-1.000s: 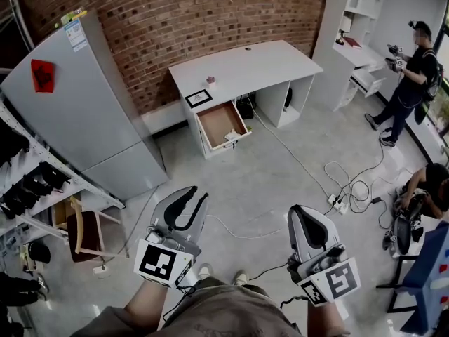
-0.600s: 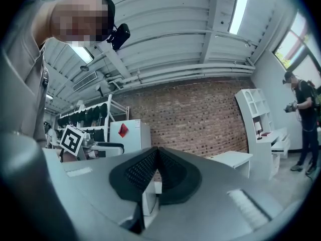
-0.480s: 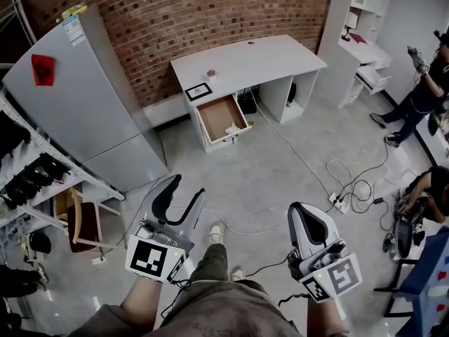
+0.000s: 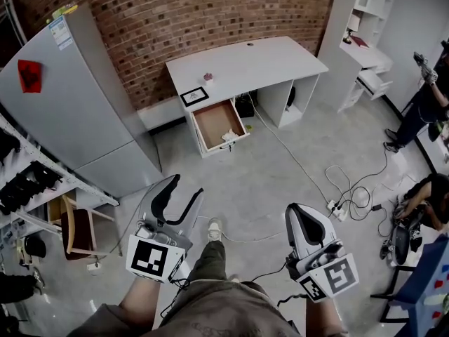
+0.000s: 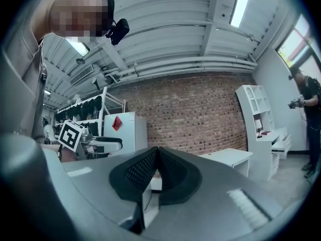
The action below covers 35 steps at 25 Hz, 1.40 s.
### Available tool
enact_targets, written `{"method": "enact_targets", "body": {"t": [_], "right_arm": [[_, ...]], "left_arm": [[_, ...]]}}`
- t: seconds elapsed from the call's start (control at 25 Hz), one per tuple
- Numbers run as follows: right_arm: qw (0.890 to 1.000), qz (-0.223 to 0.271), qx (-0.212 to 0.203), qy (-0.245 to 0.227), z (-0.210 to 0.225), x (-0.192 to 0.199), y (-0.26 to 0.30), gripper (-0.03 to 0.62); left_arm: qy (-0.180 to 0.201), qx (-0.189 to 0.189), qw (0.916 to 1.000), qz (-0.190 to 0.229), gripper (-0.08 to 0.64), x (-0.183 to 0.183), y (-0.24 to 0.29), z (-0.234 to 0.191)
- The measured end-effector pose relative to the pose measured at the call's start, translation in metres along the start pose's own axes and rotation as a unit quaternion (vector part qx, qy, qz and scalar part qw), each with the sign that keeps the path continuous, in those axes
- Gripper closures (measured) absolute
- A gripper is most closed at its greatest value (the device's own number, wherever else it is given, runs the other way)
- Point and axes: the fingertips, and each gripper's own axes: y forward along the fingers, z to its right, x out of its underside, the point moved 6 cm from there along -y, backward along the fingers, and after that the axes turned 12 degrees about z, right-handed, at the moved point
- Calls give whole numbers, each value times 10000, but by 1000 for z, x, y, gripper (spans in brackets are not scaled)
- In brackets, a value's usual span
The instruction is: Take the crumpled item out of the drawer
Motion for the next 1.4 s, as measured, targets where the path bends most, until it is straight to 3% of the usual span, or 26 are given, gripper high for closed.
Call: {"method": "enact_targets", "body": {"t": [0.2,0.44,0.68,0.84,1.2,1.4], "right_arm": [[9999,-118,100,-3,21,13,49,565],[9990,-328,293,17,44,33,123,565],[9988,-144,434,182,66,43,208,565],[9981,-115,590,140,78,48,247,565],[9945,-642,814,-142,120,74,281,565],[9963,-397,747,134,150,82,309,565]], "left_arm": [[-11,-118,9999,54,364,14,37,-41],[-106,116,9997,-166,364,46,95,-102],[-173,436,9986,-230,364,75,157,-161],[-288,456,9982,-264,364,85,187,-196],[-241,676,9969,-320,364,115,241,-221],[-155,742,9961,-458,364,138,276,-223]]}}
